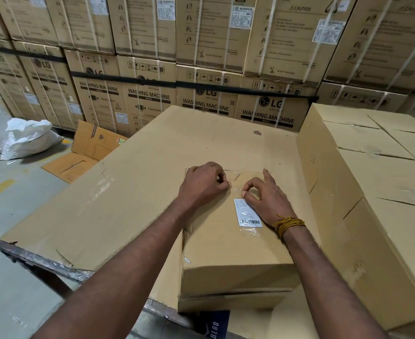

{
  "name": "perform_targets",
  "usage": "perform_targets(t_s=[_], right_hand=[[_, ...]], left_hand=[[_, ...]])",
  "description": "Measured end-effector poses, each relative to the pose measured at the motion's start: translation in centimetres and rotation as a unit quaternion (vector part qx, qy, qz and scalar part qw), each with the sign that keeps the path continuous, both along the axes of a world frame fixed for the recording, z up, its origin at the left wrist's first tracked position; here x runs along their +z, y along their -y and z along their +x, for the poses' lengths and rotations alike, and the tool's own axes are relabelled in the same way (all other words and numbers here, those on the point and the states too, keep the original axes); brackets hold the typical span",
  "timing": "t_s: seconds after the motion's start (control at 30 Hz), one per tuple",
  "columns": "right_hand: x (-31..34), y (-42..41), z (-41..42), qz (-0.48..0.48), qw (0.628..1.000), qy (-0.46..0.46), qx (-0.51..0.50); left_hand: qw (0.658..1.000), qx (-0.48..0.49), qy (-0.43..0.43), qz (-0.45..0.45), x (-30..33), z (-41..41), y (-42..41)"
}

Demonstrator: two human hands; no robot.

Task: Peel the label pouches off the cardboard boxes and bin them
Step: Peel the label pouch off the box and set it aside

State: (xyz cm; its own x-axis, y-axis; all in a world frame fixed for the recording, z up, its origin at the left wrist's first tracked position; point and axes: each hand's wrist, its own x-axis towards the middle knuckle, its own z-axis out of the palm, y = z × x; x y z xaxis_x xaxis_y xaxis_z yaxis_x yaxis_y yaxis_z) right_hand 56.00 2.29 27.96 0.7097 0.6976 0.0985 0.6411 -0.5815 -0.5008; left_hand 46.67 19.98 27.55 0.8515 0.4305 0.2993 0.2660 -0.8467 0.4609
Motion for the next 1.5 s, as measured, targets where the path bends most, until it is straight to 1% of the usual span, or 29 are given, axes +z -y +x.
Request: perform_targets(t_s=[0.43, 0.67, 1.5], right_hand=[[0.03, 0.05, 0.17, 0.002, 0.999, 0.006, 0.033], [0.26, 0.08, -0.03, -0.002, 1.0, -0.001, 0.019], [0.17, 0.05, 0.17, -0.004, 1.0, -0.01, 0.026]], left_hand=[[1.0, 0.002, 0.001, -0.005, 0.01, -0.13, 0.11], [1.0, 0.003, -0.002, -0.002, 0.19, -0.15, 0.21], [1.0, 0.005, 0.01, -0.007, 0.24, -0.13, 0.25]])
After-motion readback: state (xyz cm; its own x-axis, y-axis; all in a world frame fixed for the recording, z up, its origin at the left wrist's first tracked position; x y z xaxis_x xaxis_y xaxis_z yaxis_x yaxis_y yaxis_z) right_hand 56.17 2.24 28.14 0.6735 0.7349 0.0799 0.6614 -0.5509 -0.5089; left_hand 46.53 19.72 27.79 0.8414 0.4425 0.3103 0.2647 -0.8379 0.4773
